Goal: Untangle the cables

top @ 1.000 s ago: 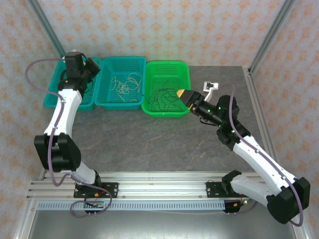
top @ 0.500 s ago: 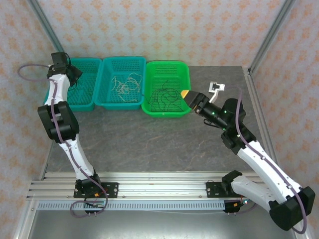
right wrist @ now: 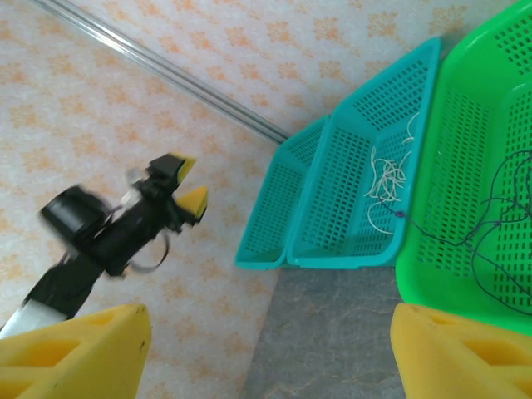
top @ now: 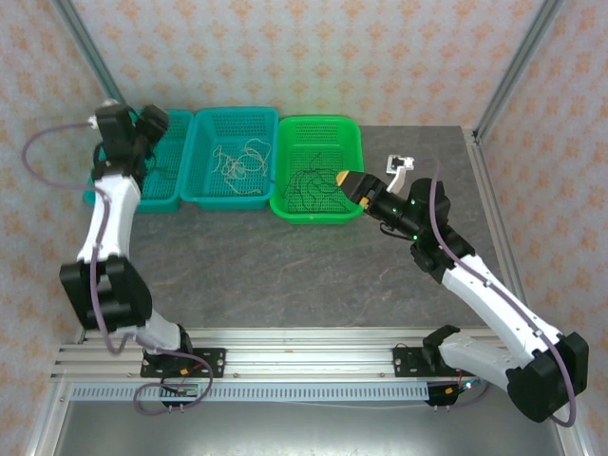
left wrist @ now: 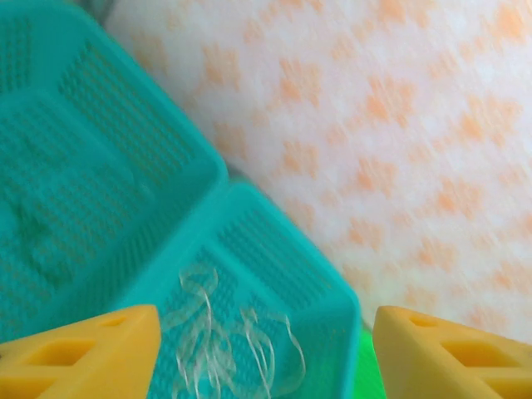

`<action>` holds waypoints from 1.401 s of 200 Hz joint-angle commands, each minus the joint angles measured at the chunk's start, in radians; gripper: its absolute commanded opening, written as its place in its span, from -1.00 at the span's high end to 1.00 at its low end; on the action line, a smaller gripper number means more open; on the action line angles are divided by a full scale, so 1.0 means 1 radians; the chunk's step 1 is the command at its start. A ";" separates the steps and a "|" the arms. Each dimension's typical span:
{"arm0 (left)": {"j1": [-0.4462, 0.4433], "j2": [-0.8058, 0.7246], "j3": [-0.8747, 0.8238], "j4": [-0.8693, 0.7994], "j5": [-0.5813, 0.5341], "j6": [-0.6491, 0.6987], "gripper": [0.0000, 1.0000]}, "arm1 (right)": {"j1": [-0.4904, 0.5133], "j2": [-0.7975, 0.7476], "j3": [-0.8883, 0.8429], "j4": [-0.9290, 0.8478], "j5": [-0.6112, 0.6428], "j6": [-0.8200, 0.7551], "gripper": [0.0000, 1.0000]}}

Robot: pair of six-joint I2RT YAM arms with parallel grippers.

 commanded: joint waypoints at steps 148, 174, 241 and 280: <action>-0.736 -0.520 -0.762 0.261 -0.954 0.643 -0.67 | -0.309 0.050 -0.400 0.112 1.036 -0.555 -0.98; -0.660 -0.506 -0.790 0.291 -0.908 0.669 -0.61 | -0.354 0.203 -0.399 0.252 1.003 -0.639 -0.98; -0.421 -0.410 -0.921 0.538 -0.643 0.671 -0.94 | -0.421 0.518 -0.558 0.902 0.692 -0.775 -0.98; -0.328 -0.160 -0.913 0.781 -0.488 0.753 -0.94 | -0.430 0.470 -0.496 0.707 0.765 -0.719 -0.98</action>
